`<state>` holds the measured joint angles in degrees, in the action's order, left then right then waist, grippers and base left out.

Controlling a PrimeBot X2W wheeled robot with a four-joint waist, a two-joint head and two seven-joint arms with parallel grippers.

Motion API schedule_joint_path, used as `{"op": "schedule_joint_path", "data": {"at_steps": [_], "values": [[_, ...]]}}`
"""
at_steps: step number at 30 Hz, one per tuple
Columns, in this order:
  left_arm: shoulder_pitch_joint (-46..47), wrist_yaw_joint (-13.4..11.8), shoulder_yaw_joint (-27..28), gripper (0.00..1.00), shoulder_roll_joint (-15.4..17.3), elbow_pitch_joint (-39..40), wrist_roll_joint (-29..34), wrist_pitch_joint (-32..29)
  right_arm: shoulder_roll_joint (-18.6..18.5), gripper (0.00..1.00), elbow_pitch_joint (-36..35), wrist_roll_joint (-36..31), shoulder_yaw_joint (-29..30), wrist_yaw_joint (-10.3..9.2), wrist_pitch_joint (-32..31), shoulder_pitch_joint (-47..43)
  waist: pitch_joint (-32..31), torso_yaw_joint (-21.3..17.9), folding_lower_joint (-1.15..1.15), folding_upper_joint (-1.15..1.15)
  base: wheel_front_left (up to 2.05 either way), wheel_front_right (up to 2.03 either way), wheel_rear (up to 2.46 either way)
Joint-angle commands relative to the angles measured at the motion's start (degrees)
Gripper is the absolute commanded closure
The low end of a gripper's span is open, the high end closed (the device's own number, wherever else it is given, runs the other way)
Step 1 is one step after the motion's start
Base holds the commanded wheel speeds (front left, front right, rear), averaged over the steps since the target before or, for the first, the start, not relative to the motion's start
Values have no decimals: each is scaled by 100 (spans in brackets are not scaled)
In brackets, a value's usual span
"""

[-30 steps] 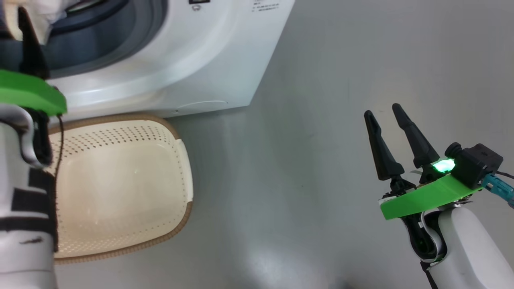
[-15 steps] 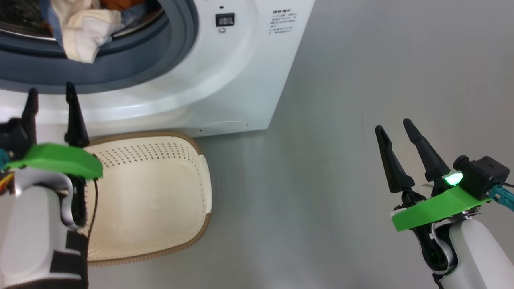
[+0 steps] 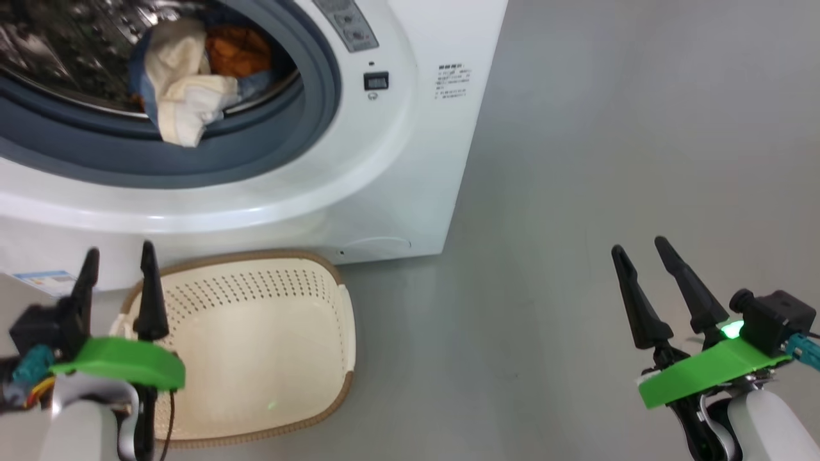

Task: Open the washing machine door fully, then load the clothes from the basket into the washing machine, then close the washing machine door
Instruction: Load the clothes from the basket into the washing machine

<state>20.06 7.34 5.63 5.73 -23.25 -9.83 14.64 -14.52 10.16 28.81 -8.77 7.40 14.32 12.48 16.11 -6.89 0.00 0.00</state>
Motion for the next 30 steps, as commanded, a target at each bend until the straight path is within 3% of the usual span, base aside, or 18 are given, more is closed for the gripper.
{"op": "schedule_joint_path", "data": {"at_steps": [1, 15, 30], "values": [[-152, 14, 174, 0, 148, 219, -8, 36, -97, 0, -122, -3, -77, 9, 68, -155, -228, 50, 0, 0, 0, 0, 0], [-1251, 14, 243, 0, 50, 771, -3, 36, -189, 0, -111, 16, 54, 9, 68, -711, -770, 70, 0, 0, 0, 0, 0], [-1837, 14, 321, 0, -41, 1300, -68, 36, -190, 0, -161, 2, 191, 9, 68, -918, -833, 96, 0, 0, 0, 0, 0]]}}
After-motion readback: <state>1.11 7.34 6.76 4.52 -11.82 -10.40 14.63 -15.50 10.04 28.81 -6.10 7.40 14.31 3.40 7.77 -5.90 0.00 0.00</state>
